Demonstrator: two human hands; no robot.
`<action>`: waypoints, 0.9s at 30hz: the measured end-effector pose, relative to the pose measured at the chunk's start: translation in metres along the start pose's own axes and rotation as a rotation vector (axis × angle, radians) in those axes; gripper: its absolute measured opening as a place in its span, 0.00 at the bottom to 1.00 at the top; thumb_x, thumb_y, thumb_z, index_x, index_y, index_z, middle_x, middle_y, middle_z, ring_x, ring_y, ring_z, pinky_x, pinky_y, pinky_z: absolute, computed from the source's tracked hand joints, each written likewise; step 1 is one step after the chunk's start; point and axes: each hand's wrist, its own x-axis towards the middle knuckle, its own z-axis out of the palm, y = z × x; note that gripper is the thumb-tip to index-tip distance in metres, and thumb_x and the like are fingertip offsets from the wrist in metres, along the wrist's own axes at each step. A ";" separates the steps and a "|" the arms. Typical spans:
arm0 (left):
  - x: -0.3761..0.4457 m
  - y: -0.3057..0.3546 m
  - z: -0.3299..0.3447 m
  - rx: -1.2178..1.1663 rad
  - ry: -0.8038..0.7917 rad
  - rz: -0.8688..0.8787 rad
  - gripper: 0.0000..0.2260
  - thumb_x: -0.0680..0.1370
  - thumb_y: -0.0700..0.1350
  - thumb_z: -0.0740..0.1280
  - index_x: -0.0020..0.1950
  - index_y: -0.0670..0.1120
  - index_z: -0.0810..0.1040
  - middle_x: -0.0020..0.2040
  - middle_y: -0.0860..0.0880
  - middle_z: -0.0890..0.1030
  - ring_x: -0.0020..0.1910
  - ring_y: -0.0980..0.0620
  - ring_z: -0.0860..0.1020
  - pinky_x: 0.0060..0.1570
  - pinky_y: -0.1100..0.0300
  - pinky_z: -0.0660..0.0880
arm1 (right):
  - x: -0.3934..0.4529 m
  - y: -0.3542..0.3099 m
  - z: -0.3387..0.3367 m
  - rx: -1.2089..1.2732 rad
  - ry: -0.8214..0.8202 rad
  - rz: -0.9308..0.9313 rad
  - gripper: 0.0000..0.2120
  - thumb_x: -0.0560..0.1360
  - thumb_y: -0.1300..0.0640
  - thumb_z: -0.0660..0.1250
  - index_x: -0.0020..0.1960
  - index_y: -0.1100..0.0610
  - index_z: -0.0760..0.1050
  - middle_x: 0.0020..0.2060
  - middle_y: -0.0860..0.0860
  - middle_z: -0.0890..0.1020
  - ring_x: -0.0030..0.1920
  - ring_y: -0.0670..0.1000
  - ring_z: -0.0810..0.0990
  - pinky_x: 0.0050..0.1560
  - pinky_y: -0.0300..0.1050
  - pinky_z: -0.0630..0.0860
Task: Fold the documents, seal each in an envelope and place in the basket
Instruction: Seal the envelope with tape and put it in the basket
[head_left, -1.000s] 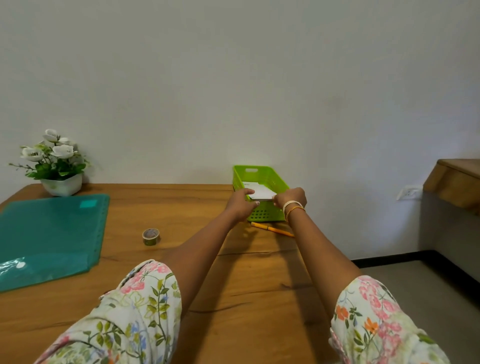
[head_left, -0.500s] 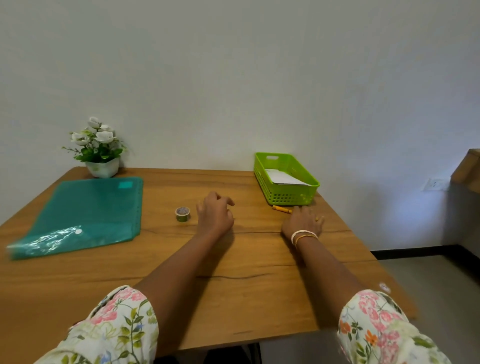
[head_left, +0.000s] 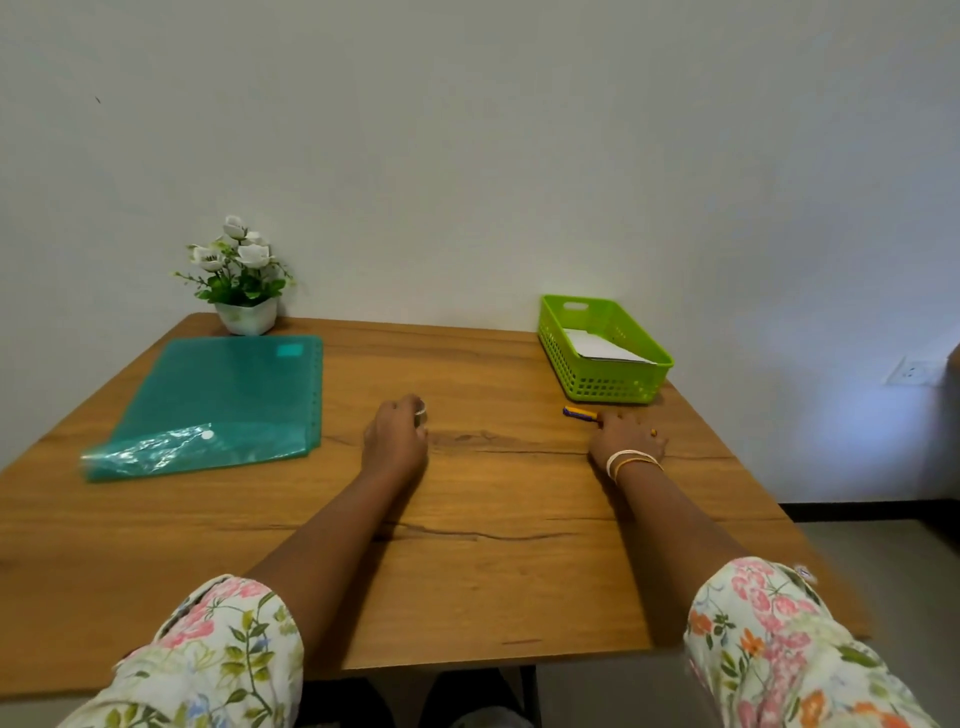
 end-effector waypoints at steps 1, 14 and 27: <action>0.001 0.001 0.002 -0.018 -0.029 0.034 0.15 0.78 0.42 0.65 0.65 0.49 0.74 0.62 0.46 0.76 0.59 0.46 0.75 0.57 0.52 0.72 | 0.002 0.003 0.003 -0.025 0.024 -0.031 0.15 0.76 0.55 0.56 0.60 0.49 0.75 0.61 0.54 0.76 0.62 0.59 0.73 0.62 0.56 0.66; 0.003 0.085 0.076 -0.006 -0.098 0.169 0.13 0.77 0.46 0.67 0.60 0.57 0.79 0.59 0.53 0.80 0.62 0.49 0.75 0.66 0.47 0.60 | -0.024 -0.015 0.018 0.226 0.188 -0.135 0.13 0.76 0.48 0.61 0.55 0.52 0.80 0.50 0.56 0.81 0.51 0.61 0.79 0.46 0.49 0.75; 0.004 0.087 0.086 -0.064 -0.144 0.220 0.26 0.77 0.45 0.68 0.72 0.60 0.63 0.67 0.50 0.73 0.67 0.49 0.71 0.72 0.40 0.53 | -0.024 -0.012 0.017 0.347 0.148 -0.059 0.17 0.74 0.44 0.64 0.57 0.52 0.78 0.52 0.55 0.82 0.54 0.60 0.79 0.49 0.49 0.75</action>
